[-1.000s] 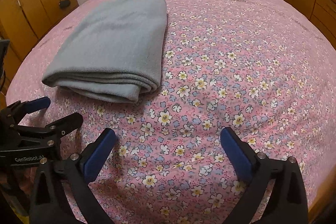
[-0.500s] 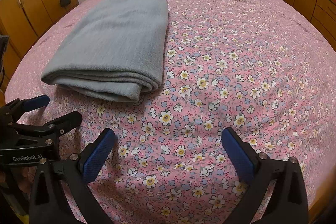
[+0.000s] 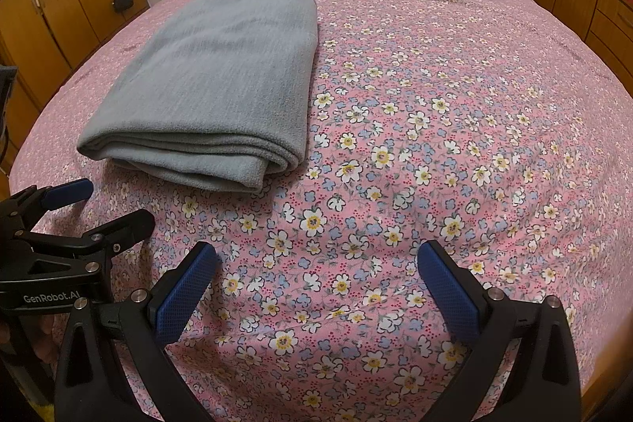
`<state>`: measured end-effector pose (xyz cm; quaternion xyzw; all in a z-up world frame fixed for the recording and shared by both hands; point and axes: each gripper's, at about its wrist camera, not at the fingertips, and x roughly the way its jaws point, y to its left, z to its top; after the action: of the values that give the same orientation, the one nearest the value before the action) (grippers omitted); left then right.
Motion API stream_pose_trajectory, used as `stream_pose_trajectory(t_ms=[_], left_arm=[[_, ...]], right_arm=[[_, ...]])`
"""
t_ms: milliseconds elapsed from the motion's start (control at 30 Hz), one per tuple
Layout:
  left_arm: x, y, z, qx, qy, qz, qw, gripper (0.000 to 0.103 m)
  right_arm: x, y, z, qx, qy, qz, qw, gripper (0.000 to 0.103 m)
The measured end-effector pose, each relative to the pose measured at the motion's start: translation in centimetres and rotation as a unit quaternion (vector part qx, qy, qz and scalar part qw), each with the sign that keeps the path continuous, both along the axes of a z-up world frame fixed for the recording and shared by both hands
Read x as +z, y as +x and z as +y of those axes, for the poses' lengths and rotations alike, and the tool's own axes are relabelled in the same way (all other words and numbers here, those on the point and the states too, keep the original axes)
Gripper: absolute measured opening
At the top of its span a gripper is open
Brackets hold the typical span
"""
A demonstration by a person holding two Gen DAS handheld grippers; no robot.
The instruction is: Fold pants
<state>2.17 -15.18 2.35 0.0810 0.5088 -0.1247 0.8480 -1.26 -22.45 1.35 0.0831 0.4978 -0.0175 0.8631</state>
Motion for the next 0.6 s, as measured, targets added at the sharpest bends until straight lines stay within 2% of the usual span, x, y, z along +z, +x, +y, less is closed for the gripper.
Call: stream_pose_trajectory(t_ms=[600], left_arm=[[0.02,-0.09,-0.06,0.0,0.0,0.0,1.0,0.103]], right_arm=[[-0.01,0.02,-0.03,0.0,0.0,0.0,1.0,0.099]])
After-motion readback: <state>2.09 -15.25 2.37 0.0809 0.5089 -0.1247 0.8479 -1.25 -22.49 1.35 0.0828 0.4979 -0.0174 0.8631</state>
